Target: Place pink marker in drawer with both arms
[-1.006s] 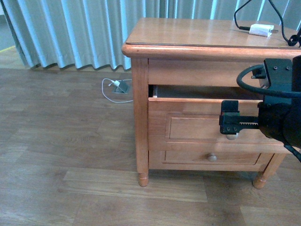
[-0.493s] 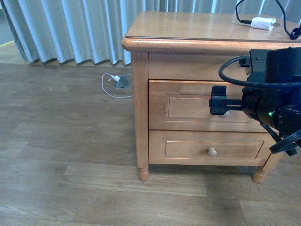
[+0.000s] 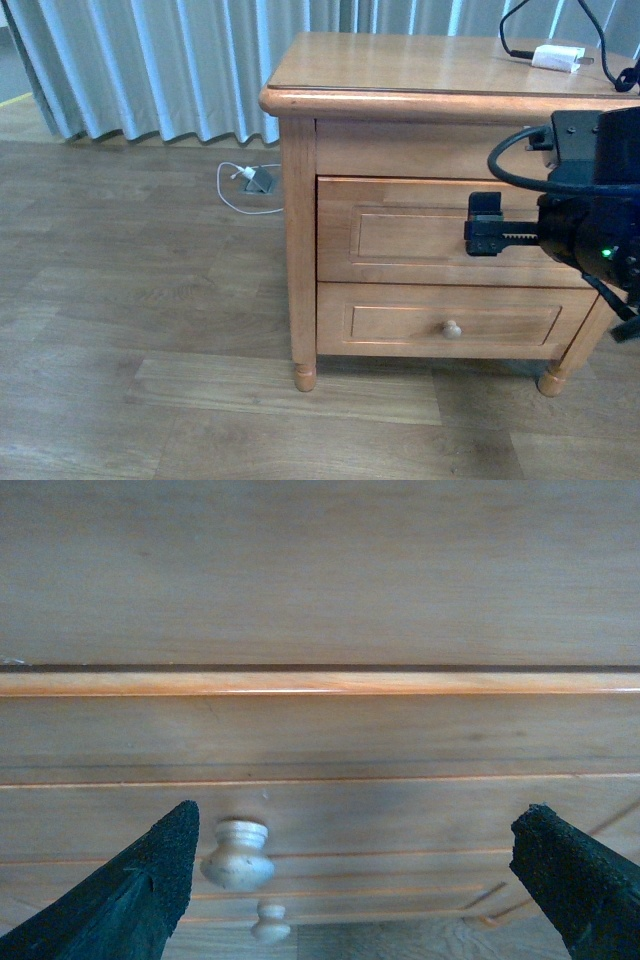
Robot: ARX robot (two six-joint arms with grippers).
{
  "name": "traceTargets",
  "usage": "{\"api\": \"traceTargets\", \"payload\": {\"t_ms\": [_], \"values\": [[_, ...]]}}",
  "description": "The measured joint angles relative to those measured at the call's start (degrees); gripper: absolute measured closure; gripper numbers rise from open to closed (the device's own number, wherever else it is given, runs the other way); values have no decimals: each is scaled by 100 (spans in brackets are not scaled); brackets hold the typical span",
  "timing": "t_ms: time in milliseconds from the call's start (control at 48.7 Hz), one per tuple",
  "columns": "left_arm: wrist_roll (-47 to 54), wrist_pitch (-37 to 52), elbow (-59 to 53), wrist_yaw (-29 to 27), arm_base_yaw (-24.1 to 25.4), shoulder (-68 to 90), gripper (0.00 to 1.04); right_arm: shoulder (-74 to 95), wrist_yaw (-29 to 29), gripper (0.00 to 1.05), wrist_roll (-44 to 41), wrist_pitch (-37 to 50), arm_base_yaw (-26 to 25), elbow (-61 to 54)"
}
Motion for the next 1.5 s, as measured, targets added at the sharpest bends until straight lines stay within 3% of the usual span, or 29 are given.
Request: {"api": "traceTargets", "payload": {"t_ms": [370,513,739,903,965,1027,1314,1396,1499], "values": [[0,0,0,0,0,0,6,-2743,-428,8,667,-1062,227,-1943],[0,0,0,0,0,0,6,-4404,-577,8,815,-1871,356,-2715],[0,0,0,0,0,0,6,-7779,-704,8,1104,-4129,671,-3460],[0,0,0,0,0,0,6,-8177,-627,9,1156,-4197,706,-3488],[0,0,0,0,0,0,6,-8240,177,20,662,-3069,787,-3954],[0,0,0,-2,0,0,6,-8454,385,32,201,-2273,664,-4328],[0,0,0,0,0,0,6,-9228,-149,84,-225,-2337,50,-4907],[0,0,0,-2,0,0,6,-9490,-319,103,-249,-2457,-122,-5023],[0,0,0,0,0,0,6,-9742,-920,103,-269,-2616,-577,-5108]]}}
